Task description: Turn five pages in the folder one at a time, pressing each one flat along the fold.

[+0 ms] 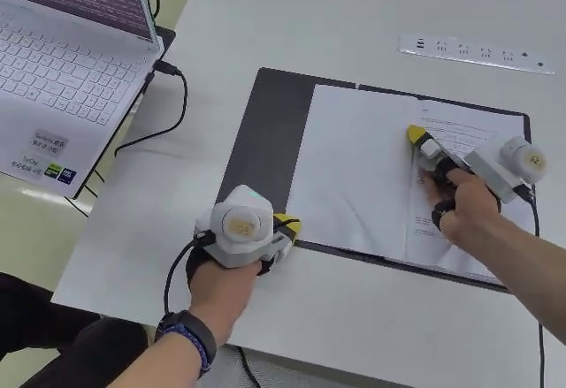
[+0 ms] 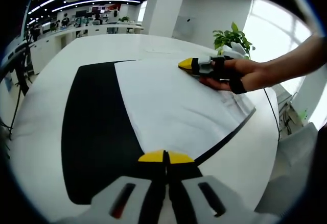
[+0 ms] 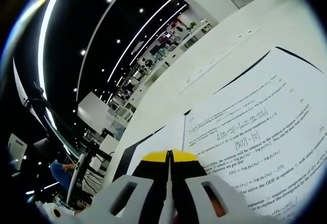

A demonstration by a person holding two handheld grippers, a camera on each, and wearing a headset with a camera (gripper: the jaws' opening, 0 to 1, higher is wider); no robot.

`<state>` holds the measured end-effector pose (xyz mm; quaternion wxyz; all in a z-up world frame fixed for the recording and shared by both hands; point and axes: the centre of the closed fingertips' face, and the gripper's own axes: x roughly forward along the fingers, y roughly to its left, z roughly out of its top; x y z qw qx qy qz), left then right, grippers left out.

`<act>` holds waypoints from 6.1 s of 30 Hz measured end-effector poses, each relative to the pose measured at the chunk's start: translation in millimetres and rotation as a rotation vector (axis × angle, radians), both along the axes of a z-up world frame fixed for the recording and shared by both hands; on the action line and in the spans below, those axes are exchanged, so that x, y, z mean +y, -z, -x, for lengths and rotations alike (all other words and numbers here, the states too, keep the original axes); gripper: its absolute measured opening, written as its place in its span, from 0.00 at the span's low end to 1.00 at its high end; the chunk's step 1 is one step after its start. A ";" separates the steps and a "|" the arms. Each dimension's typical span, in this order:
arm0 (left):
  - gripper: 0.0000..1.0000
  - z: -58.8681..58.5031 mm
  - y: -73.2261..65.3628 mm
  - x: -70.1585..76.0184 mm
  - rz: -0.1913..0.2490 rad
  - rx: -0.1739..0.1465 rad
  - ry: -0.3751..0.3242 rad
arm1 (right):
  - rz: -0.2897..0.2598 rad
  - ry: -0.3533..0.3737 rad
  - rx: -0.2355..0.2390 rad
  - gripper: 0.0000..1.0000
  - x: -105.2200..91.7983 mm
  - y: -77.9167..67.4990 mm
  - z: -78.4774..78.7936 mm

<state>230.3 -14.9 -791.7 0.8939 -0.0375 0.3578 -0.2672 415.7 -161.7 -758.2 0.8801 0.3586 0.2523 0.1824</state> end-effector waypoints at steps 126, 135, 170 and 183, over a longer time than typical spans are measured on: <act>0.00 2.3 -0.6 0.0 0.026 -0.001 -0.036 | 0.084 -0.288 0.022 0.00 -9.5 21.9 193.8; 0.00 1.8 -0.9 -0.6 0.000 -0.005 -0.022 | 0.092 -0.286 0.041 0.00 -10.0 22.8 195.5; 0.38 7.4 -57.7 -11.2 -0.013 -0.023 0.010 | 0.103 -0.225 -0.032 0.27 -64.3 -23.0 194.9; 0.50 18.6 -98.9 -2.9 -0.022 -0.126 0.037 | 0.237 -0.212 -0.101 0.42 -121.0 -44.6 209.2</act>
